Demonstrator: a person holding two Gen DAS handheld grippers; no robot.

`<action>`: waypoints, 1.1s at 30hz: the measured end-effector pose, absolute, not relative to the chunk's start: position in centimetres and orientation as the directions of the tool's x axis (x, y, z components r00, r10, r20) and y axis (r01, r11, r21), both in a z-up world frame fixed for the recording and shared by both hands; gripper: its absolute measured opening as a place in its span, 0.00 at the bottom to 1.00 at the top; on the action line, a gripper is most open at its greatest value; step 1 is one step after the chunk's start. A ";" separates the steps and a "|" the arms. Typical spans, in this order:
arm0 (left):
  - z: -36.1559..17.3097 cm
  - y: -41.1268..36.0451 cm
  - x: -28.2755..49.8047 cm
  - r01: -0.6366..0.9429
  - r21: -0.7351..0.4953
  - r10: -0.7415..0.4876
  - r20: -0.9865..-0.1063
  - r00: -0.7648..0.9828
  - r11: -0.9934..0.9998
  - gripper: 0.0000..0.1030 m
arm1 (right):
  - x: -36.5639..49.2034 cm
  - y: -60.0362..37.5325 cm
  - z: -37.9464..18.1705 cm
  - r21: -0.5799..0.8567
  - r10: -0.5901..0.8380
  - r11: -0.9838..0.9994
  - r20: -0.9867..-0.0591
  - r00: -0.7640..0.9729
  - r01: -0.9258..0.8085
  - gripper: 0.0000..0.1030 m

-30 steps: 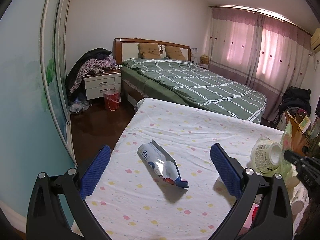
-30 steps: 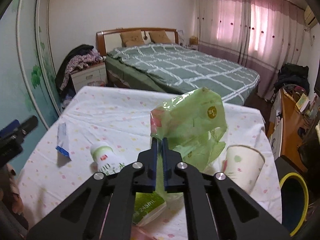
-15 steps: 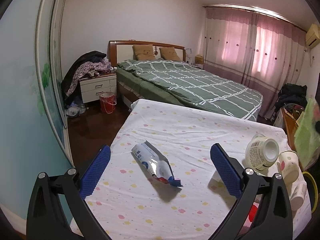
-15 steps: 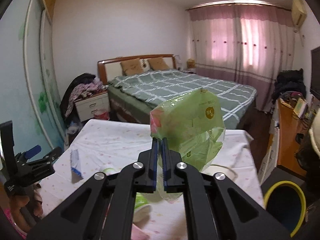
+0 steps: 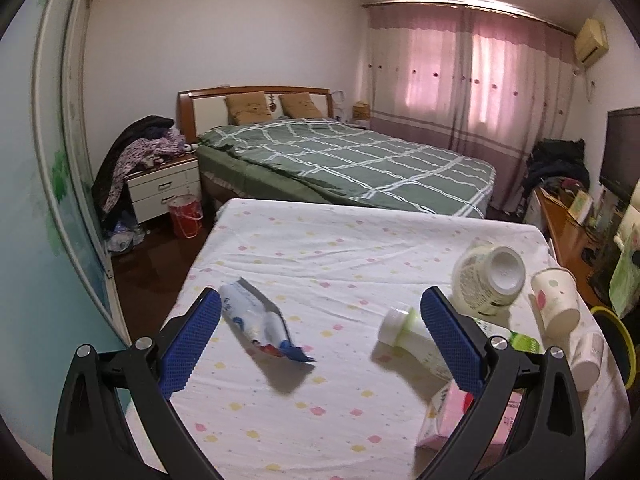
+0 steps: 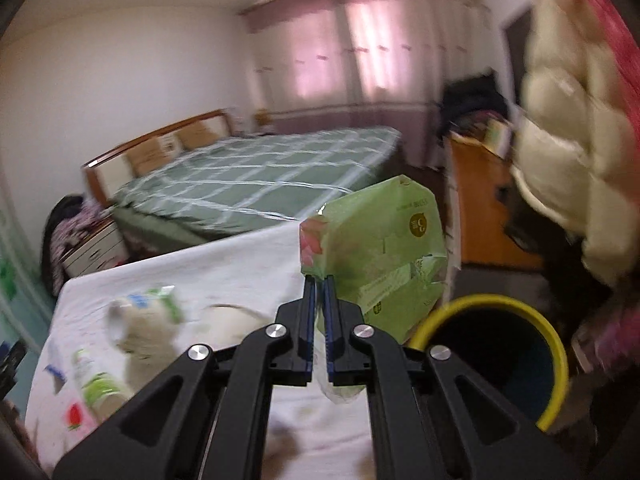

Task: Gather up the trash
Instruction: 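Carry the green bag with the right tool into the yellow bin and open, then move the left tool toward the pink strawberry milk carton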

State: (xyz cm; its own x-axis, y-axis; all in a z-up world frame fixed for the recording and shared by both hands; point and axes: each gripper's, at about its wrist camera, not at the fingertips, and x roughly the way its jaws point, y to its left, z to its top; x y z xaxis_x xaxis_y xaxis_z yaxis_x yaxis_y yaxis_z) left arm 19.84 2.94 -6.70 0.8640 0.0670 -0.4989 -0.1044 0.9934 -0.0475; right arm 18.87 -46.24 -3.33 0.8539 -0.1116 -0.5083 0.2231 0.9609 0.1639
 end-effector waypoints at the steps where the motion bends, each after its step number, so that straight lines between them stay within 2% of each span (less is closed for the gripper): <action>1: -6.7 2.7 19.9 -0.092 -0.047 0.057 -0.500 0.864 0.995 0.95 | 18.8 -47.1 -3.8 0.171 -0.130 0.953 -0.518 0.846 0.251 0.05; 9: -7.3 0.6 20.0 -0.023 -0.021 0.009 -0.514 0.858 1.000 0.95 | 19.3 -53.6 -8.2 0.222 -0.253 0.852 -0.619 0.744 0.475 0.08; 13: -7.7 -0.5 20.0 0.012 -0.010 -0.016 -0.524 0.851 1.000 0.95 | 19.5 -55.4 -9.6 0.230 -0.274 0.816 -0.653 0.706 0.529 0.16; 16: -7.8 -1.1 19.9 0.031 -0.004 -0.029 -0.530 0.848 1.000 0.95 | 19.6 -56.5 -10.4 0.222 -0.294 0.796 -0.671 0.680 0.563 0.29; 20: -7.9 -1.9 19.8 0.056 0.000 -0.047 -0.536 0.843 0.998 0.95 | 19.6 -57.2 -10.9 0.212 -0.317 0.780 -0.678 0.663 0.589 0.38; 33: -7.7 -5.3 17.8 0.128 0.017 -0.096 -0.566 0.819 0.992 0.95 | 19.5 -56.7 -10.6 0.239 -0.278 0.799 -0.668 0.691 0.552 0.40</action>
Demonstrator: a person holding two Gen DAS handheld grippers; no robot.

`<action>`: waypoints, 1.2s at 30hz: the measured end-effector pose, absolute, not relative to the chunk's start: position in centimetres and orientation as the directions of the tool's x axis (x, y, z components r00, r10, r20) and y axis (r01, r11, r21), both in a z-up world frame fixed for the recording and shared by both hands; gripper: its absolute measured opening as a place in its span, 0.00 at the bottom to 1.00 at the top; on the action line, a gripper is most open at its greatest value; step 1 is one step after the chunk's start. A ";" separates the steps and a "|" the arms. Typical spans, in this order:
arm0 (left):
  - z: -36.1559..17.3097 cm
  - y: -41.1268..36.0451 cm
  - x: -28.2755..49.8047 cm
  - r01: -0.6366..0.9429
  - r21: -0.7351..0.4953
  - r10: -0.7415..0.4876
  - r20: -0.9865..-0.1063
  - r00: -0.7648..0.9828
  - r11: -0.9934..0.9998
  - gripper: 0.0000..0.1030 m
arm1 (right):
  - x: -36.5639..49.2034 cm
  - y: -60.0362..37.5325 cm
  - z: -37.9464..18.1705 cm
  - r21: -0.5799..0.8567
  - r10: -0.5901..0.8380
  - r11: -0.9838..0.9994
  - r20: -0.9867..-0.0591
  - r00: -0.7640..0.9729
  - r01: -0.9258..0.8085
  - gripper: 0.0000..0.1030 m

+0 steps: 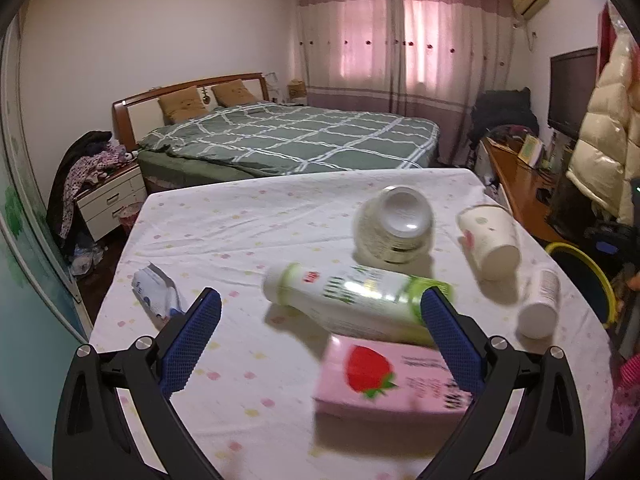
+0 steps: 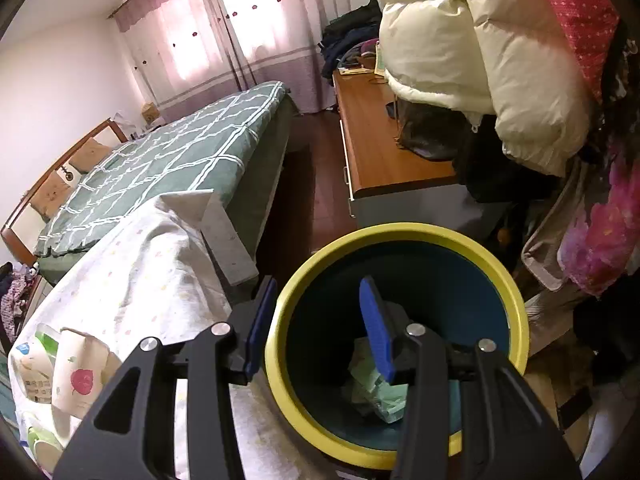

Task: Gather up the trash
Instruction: 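Move the left tool toward the pink strawberry milk carton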

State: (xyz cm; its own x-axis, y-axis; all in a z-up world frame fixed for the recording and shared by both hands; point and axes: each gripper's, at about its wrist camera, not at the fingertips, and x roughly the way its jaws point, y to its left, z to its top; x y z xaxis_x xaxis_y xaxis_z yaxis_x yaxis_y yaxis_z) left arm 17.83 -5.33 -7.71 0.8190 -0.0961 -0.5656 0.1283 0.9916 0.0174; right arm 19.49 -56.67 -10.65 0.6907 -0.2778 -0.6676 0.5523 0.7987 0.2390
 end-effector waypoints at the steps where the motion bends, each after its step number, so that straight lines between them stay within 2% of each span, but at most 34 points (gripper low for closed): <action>1: -7.6 -5.8 17.4 0.125 0.024 -0.089 -0.571 0.816 0.992 0.95 | 19.5 -56.7 -10.6 0.244 -0.274 0.799 -0.666 0.694 0.549 0.41; 7: -8.3 -9.0 14.1 0.164 0.013 -0.120 -0.626 0.771 0.986 0.95 | 19.3 -56.4 -10.3 0.281 -0.232 0.811 -0.651 0.722 0.513 0.41; 11: -9.6 -11.6 13.0 0.136 0.124 -0.025 -0.642 0.766 0.983 0.95 | 19.3 -56.2 -10.0 0.305 -0.200 0.820 -0.641 0.741 0.485 0.41; 19: -11.1 -11.9 13.5 0.127 0.108 -0.013 -0.712 0.702 0.986 0.95 | 19.4 -55.5 -9.6 0.337 -0.150 0.834 -0.624 0.767 0.436 0.41; 26: -11.1 -7.8 12.8 0.058 0.105 0.037 -0.729 0.684 0.993 0.95 | 19.3 -55.3 -9.5 0.351 -0.129 0.839 -0.615 0.778 0.416 0.41; 31: -11.4 -1.8 12.1 -0.100 0.128 0.162 -0.742 0.651 0.987 0.95 | 19.2 -55.1 -9.4 0.355 -0.121 0.841 -0.611 0.782 0.407 0.41; 33: -11.3 0.1 12.0 -0.144 0.077 0.152 -0.752 0.641 0.987 0.95 | 19.2 -55.0 -9.3 0.354 -0.120 0.843 -0.611 0.783 0.405 0.41; 36: -10.4 0.1 12.0 -0.128 0.000 0.085 -0.744 0.663 0.992 0.95 | 19.3 -54.9 -9.4 0.354 -0.118 0.843 -0.614 0.780 0.406 0.41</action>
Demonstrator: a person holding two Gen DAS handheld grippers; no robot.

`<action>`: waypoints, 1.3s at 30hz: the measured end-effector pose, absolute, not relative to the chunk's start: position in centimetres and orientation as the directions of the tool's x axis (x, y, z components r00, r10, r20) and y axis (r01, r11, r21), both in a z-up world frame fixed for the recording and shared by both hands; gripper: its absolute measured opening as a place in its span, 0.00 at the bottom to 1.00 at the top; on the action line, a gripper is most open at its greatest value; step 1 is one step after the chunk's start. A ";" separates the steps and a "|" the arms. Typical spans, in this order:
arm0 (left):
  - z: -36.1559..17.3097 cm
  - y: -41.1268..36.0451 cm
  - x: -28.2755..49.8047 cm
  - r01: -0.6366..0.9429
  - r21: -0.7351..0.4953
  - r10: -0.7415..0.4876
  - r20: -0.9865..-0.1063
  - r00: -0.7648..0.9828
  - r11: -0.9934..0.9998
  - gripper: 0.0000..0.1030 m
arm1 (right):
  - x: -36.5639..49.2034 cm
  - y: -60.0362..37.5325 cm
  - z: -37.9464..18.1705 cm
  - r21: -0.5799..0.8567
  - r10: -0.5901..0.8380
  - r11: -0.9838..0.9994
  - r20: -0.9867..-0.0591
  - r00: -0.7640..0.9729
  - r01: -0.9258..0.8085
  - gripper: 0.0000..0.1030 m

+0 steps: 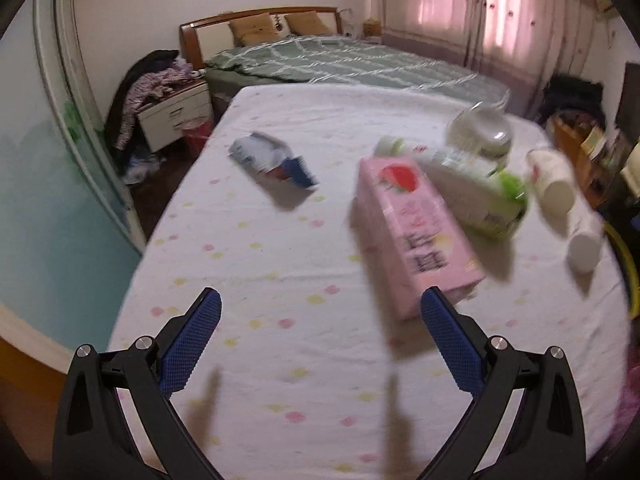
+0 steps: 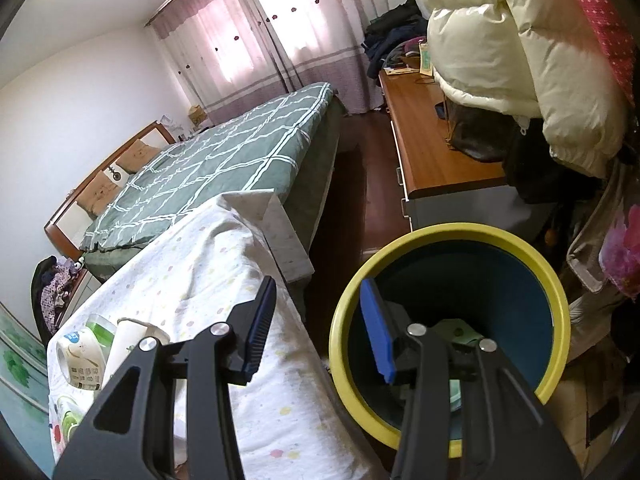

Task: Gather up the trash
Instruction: 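Move the left tool toward the pink strawberry milk carton, then close the left tool on the pink carton, then carry the pink carton with the left tool into the bin and open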

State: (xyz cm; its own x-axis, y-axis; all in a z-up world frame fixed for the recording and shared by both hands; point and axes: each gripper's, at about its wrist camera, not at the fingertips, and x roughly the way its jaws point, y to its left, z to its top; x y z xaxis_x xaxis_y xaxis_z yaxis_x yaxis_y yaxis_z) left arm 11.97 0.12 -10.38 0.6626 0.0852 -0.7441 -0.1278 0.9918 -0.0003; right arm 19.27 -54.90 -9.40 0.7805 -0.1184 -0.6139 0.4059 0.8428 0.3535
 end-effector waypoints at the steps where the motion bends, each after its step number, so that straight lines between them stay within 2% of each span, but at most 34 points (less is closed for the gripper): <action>1: -10.1 -0.3 12.2 -0.115 -0.001 0.077 -0.738 0.671 0.993 0.95 | 19.3 -54.8 -9.4 0.353 -0.118 0.843 -0.615 0.780 0.406 0.41; 9: -9.4 -3.9 17.3 -0.104 0.044 0.102 -0.745 0.659 0.994 0.93 | 19.3 -54.7 -9.3 0.355 -0.113 0.844 -0.615 0.780 0.402 0.41; 12: -9.8 -4.3 18.8 -0.103 0.056 0.109 -0.761 0.640 0.993 0.86 | 19.3 -54.5 -9.2 0.359 -0.101 0.848 -0.613 0.784 0.391 0.41; 14: -10.4 -4.3 19.9 -0.102 0.059 0.110 -0.783 0.612 0.993 0.78 | 19.3 -54.4 -9.2 0.361 -0.096 0.850 -0.610 0.786 0.384 0.42; 18: -11.3 -4.3 21.2 -0.093 0.070 0.111 -0.807 0.579 0.993 0.72 | 19.2 -54.5 -9.2 0.370 -0.087 0.849 -0.606 0.790 0.377 0.42; 25: -12.6 -4.6 23.4 -0.058 0.075 0.094 -0.842 0.531 0.996 0.53 | 19.2 -54.6 -9.3 0.378 -0.077 0.848 -0.604 0.793 0.370 0.42; 33: -10.7 -4.7 20.8 -0.008 0.062 0.056 -0.818 0.572 0.998 0.51 | 18.7 -54.5 -8.7 0.379 -0.070 0.857 -0.586 0.808 0.349 0.42; 39: -7.6 -7.3 17.6 0.074 0.043 -0.012 -0.782 0.623 0.996 0.51 | 16.5 -54.5 -7.5 0.322 -0.099 0.886 -0.570 0.816 0.332 0.43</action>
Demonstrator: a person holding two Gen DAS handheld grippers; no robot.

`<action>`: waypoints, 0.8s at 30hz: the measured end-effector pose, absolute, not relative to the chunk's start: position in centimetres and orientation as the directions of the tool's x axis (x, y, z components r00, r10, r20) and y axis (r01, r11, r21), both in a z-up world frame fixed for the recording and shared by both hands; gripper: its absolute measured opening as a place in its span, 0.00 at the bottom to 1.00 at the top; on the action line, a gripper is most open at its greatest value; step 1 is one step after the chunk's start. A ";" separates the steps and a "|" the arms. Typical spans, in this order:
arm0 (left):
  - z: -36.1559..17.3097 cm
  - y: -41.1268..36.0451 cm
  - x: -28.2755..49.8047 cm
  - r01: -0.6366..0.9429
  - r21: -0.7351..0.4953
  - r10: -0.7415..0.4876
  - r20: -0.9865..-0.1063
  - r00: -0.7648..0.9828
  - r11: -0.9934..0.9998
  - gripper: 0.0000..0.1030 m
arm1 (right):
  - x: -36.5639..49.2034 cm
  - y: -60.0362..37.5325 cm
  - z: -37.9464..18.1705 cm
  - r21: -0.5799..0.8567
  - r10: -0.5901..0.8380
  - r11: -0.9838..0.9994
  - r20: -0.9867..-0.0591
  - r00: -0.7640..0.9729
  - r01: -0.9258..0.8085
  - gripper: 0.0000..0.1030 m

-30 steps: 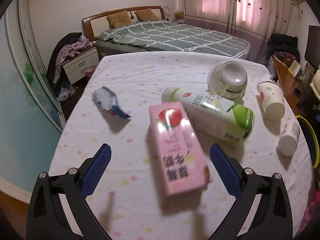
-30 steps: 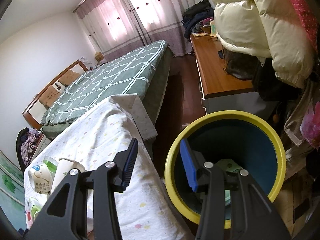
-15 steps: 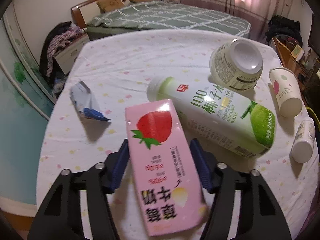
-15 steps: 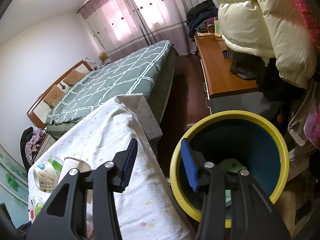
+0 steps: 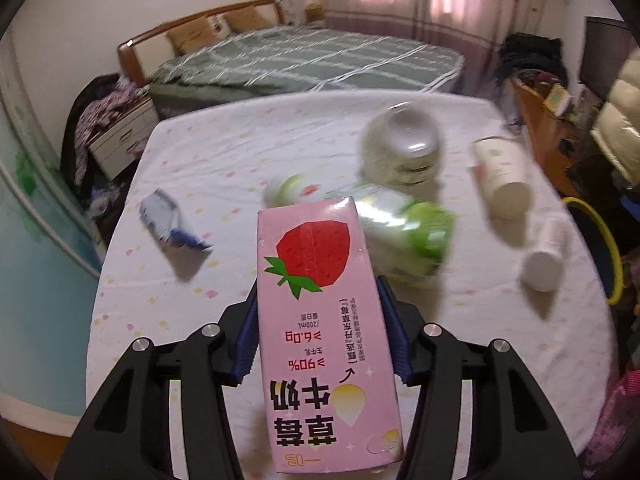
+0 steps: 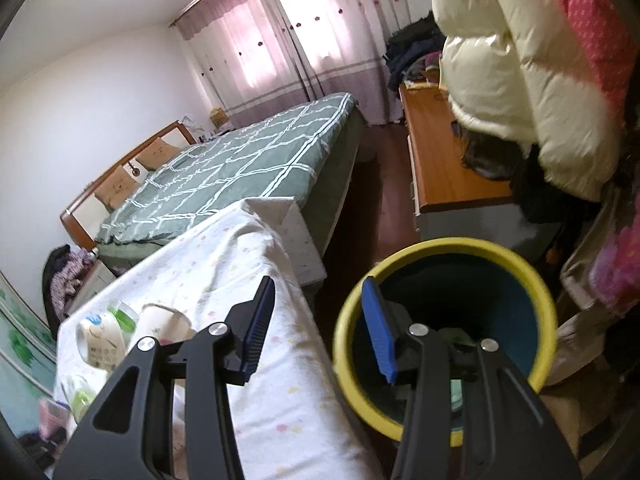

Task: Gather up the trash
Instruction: 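Carry the pink carton with the left tool into the bin and open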

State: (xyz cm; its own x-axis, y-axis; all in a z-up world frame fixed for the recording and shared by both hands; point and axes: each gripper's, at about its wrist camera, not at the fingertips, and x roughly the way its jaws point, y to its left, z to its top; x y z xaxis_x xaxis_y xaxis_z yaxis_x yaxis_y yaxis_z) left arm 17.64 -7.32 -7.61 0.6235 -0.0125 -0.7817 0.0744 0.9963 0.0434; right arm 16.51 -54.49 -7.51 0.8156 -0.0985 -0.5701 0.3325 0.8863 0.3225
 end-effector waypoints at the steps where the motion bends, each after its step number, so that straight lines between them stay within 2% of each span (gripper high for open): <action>1: -7.0 -8.2 17.3 0.103 0.039 -0.035 -0.774 0.632 0.994 0.51 | 16.0 -54.6 -7.5 0.300 -0.114 0.892 -0.574 0.811 0.338 0.46; 10: -4.4 -19.3 17.9 0.354 -0.013 -0.245 -0.746 0.620 0.935 0.51 | 10.2 -57.9 -7.5 0.215 -0.199 0.898 -0.580 0.790 0.384 0.47; 16: -3.9 -30.2 19.6 0.534 -0.029 -0.374 -0.746 0.551 0.845 0.51 | 6.8 -59.9 -7.3 0.173 -0.250 0.895 -0.567 0.785 0.411 0.53; 24: -5.4 -42.5 21.8 0.671 -0.048 -0.449 -0.777 0.441 0.740 0.52 | 3.4 -62.1 -7.6 0.156 -0.295 0.879 -0.565 0.771 0.451 0.54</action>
